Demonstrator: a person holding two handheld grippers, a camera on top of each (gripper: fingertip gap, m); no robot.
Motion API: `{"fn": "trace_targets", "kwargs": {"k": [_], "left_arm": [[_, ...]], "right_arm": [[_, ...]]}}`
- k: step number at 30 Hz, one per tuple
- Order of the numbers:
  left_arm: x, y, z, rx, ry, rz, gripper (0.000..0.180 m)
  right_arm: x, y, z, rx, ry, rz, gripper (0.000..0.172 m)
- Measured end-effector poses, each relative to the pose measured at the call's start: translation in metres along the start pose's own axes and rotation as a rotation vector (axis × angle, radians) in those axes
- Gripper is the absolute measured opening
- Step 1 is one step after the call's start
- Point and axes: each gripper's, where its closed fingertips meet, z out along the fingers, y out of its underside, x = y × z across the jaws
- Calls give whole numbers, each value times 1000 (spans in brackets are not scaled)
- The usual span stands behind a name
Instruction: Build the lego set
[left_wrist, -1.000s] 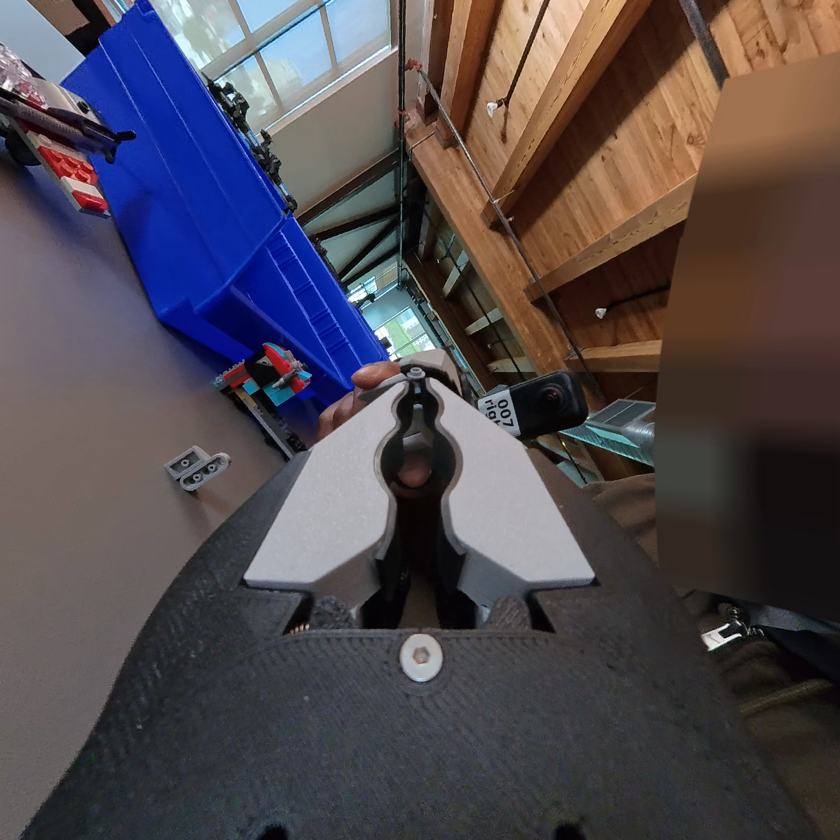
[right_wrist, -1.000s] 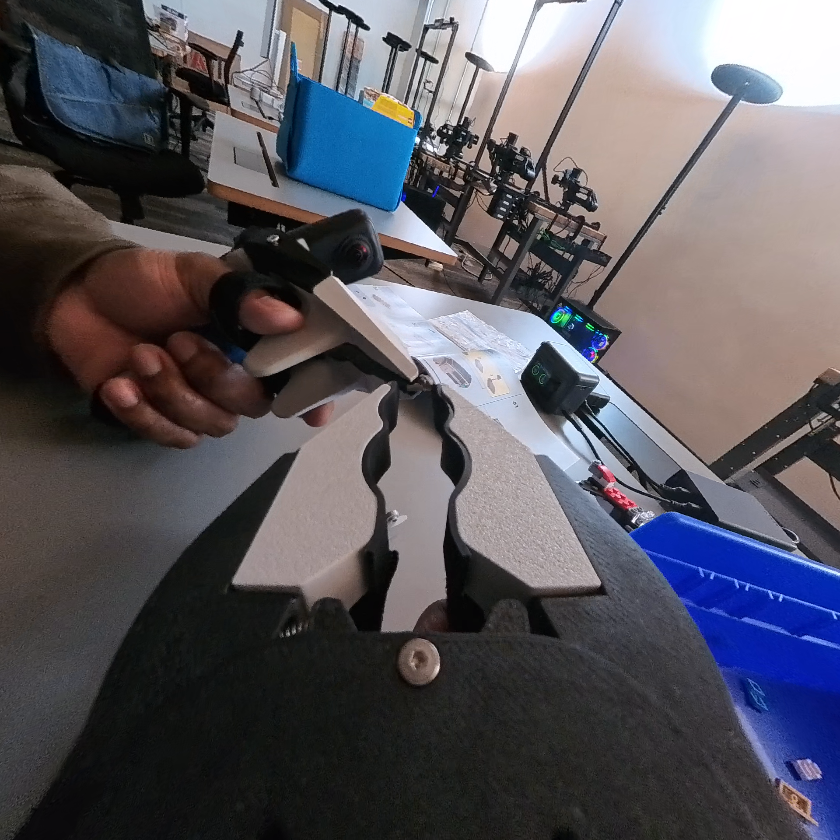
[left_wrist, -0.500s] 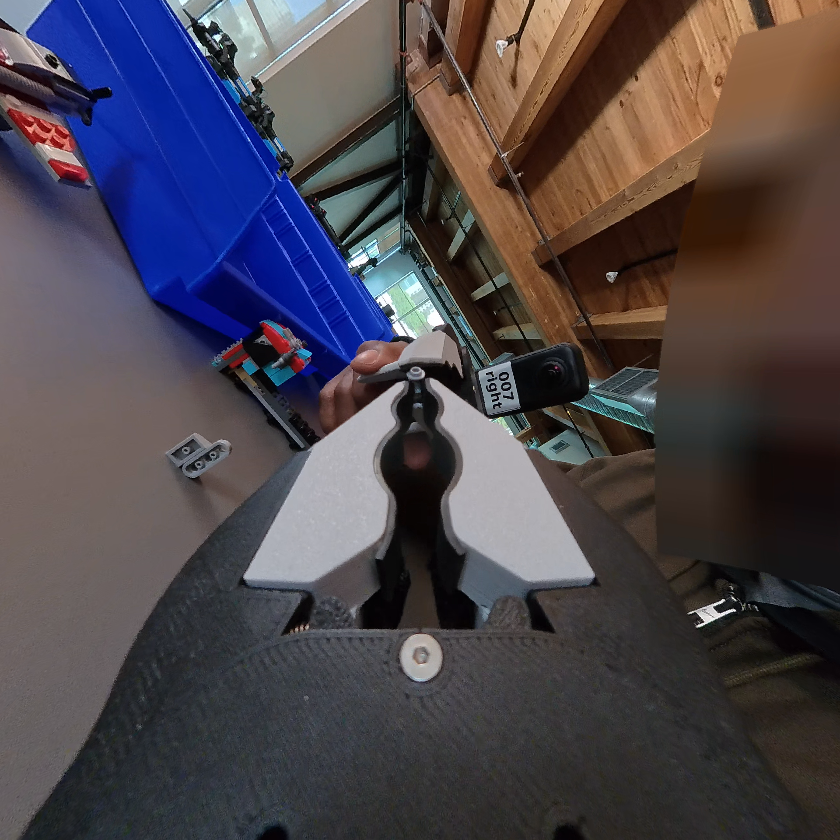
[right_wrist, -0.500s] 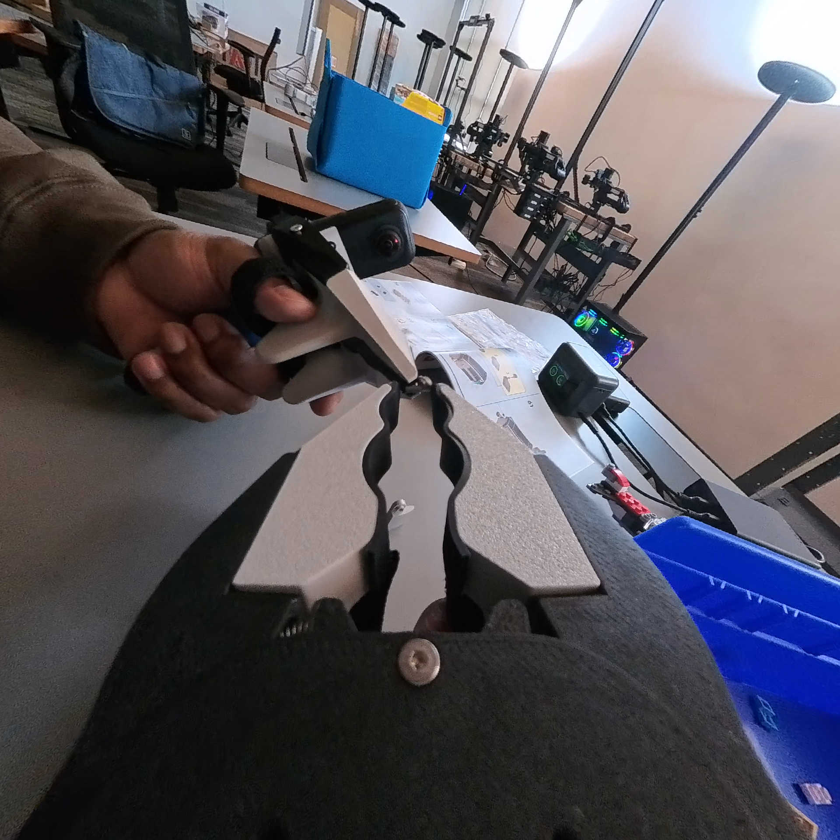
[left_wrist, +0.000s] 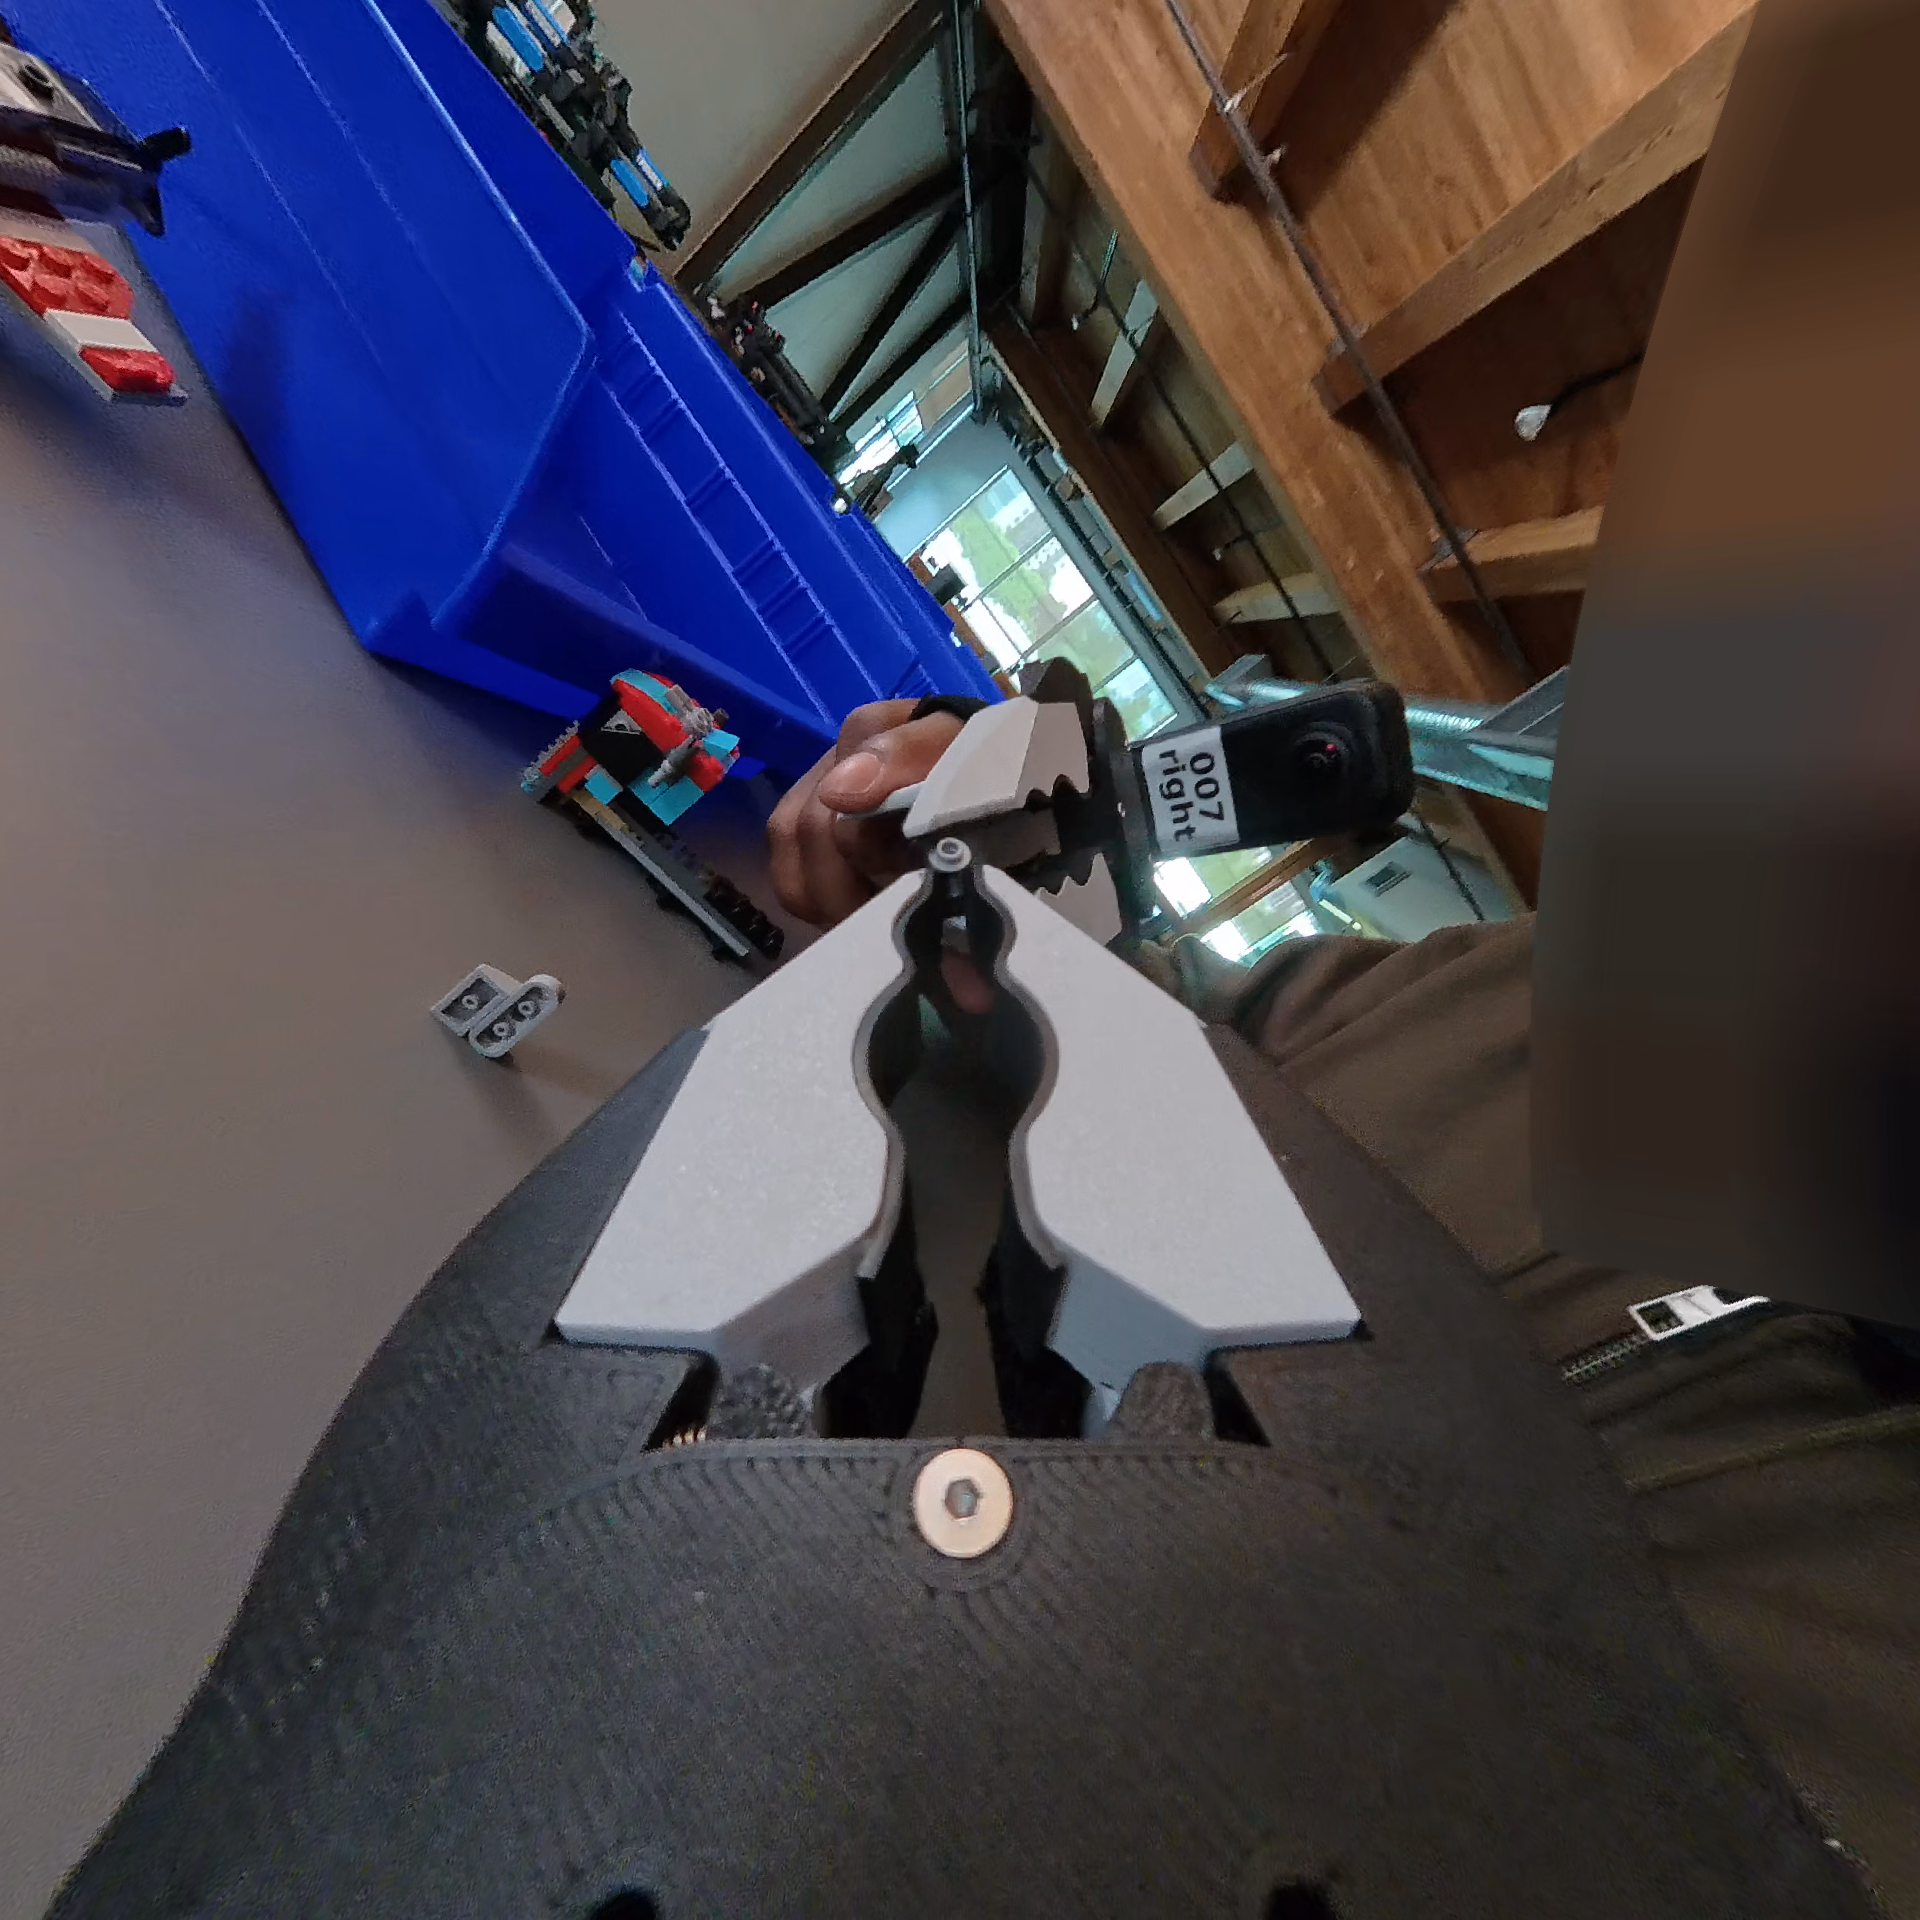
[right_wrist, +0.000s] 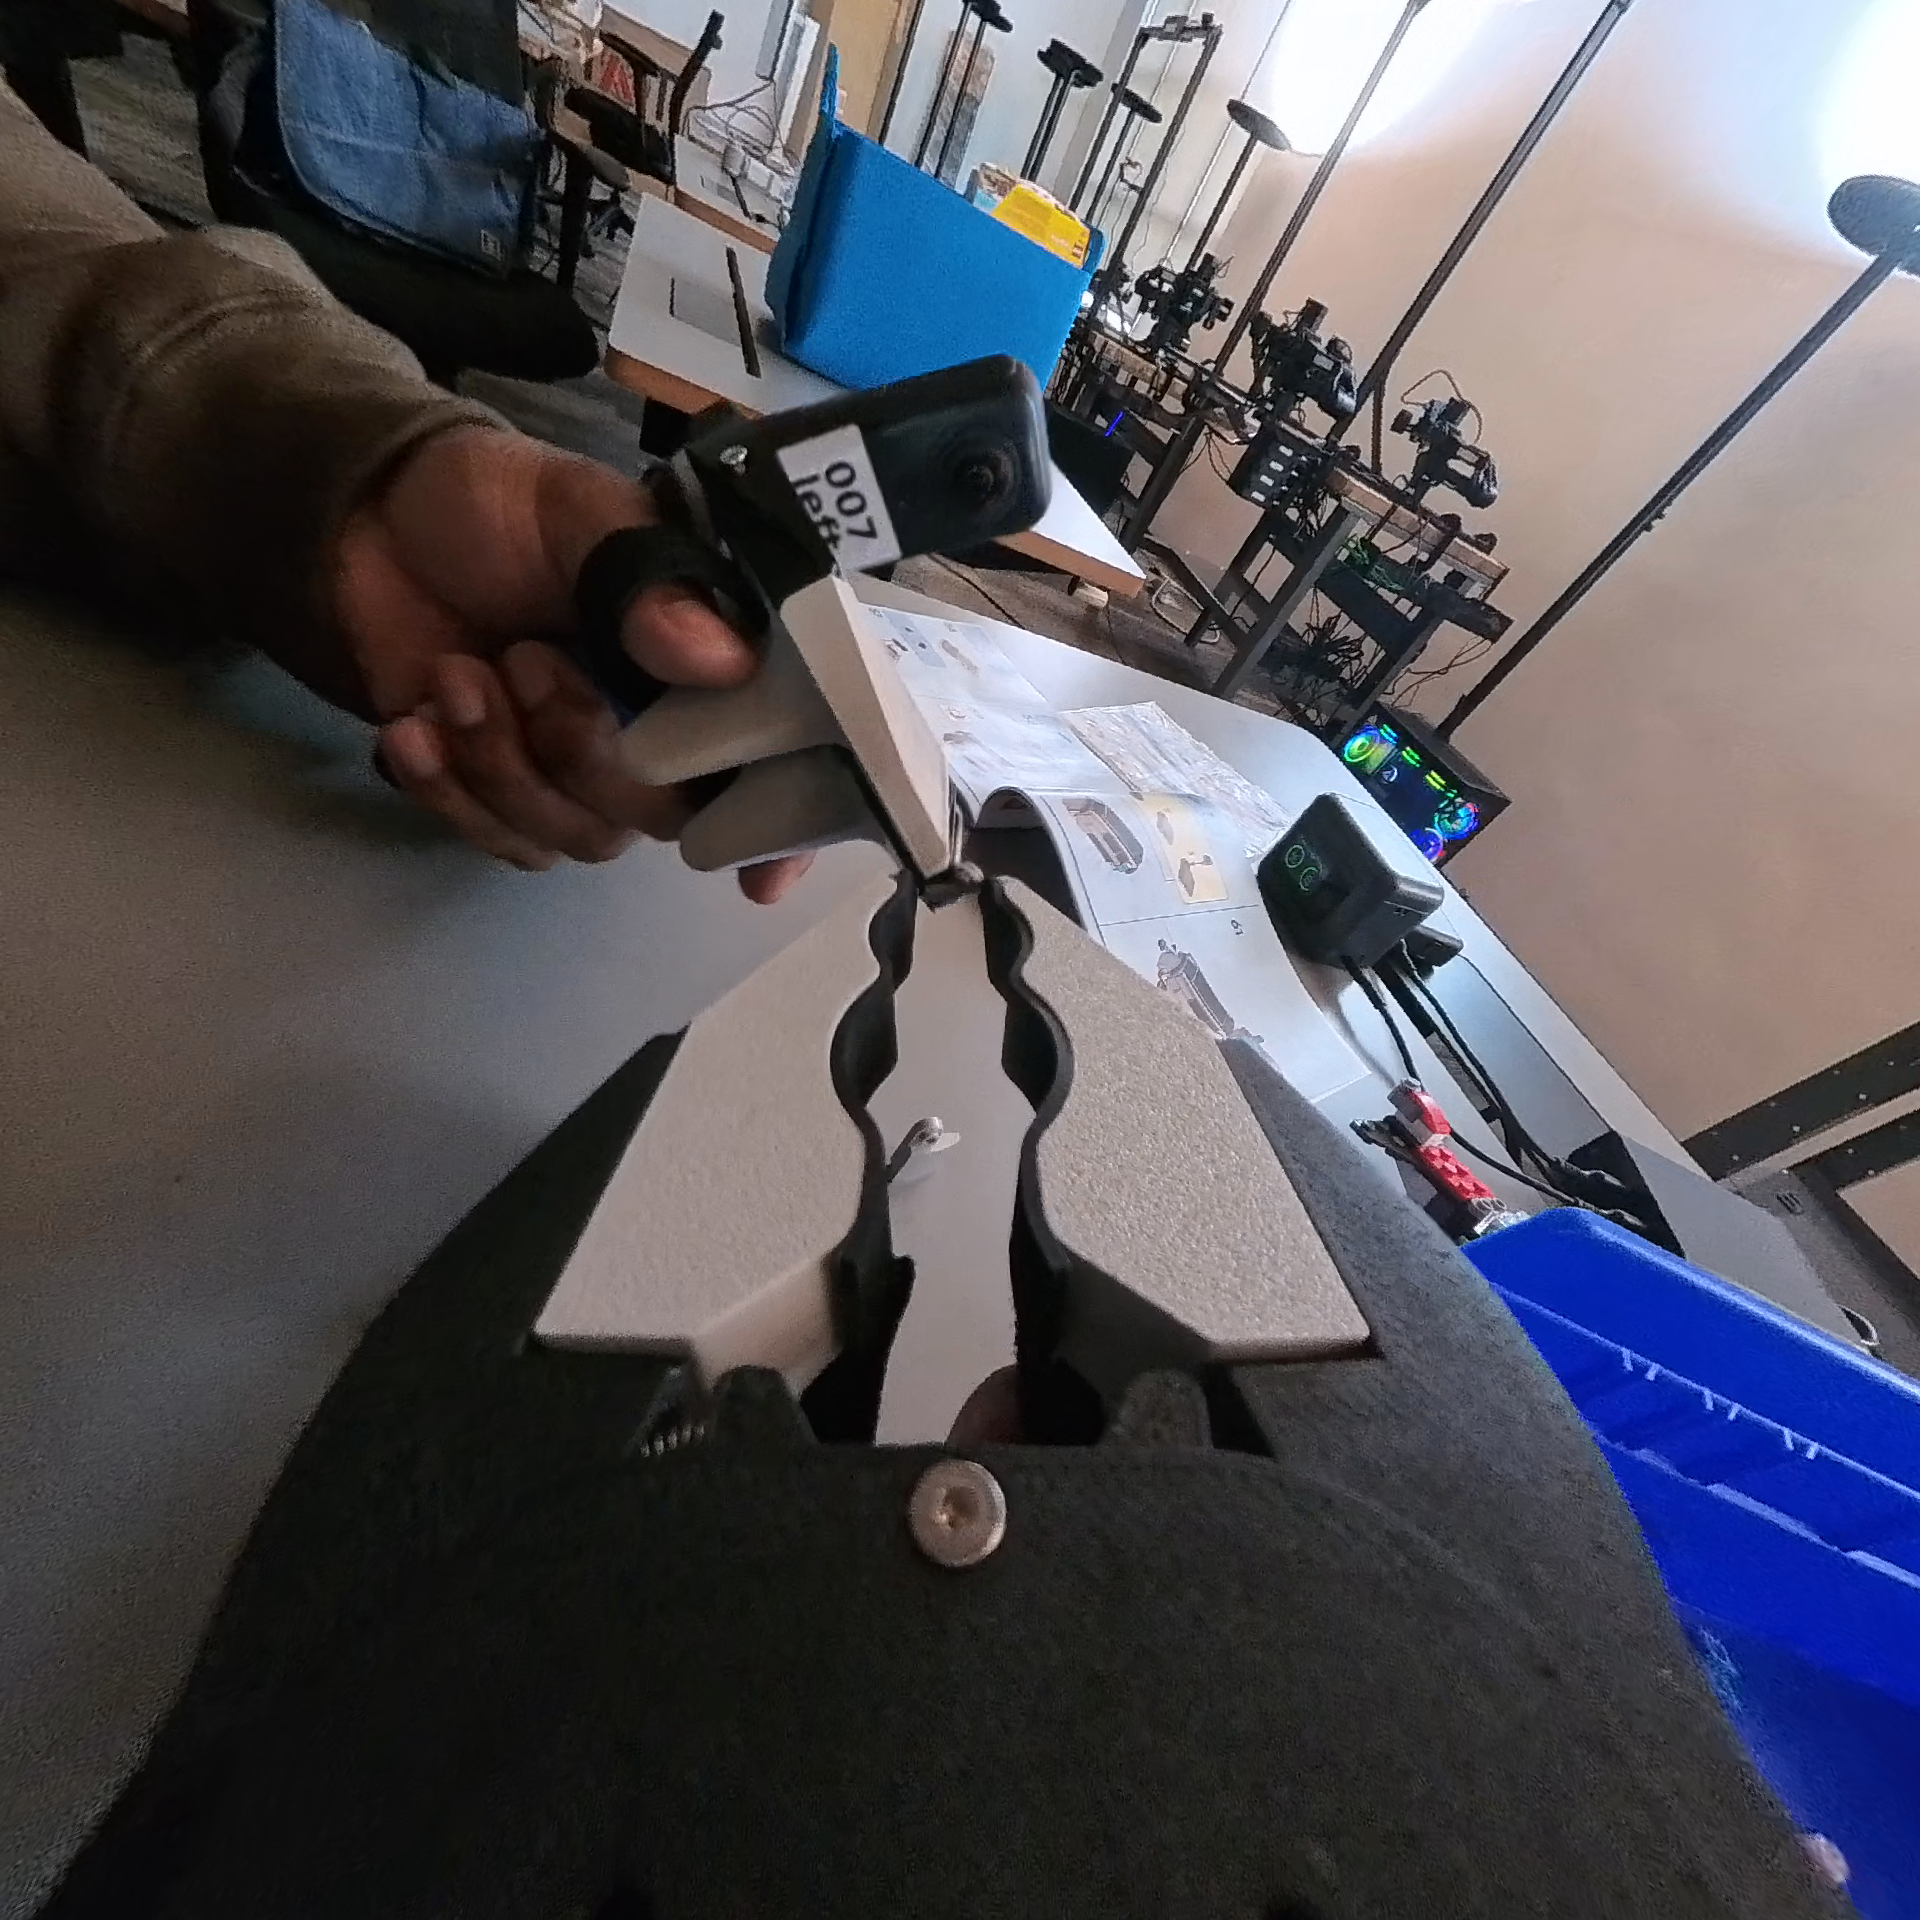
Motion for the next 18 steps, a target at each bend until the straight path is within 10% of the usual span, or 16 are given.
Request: {"fn": "trace_targets", "kwargs": {"k": [18], "left_arm": [[-5,10,-5,-137,-109,167,3]], "right_arm": [[-8,6,1,-44,-1,-125,12]]}}
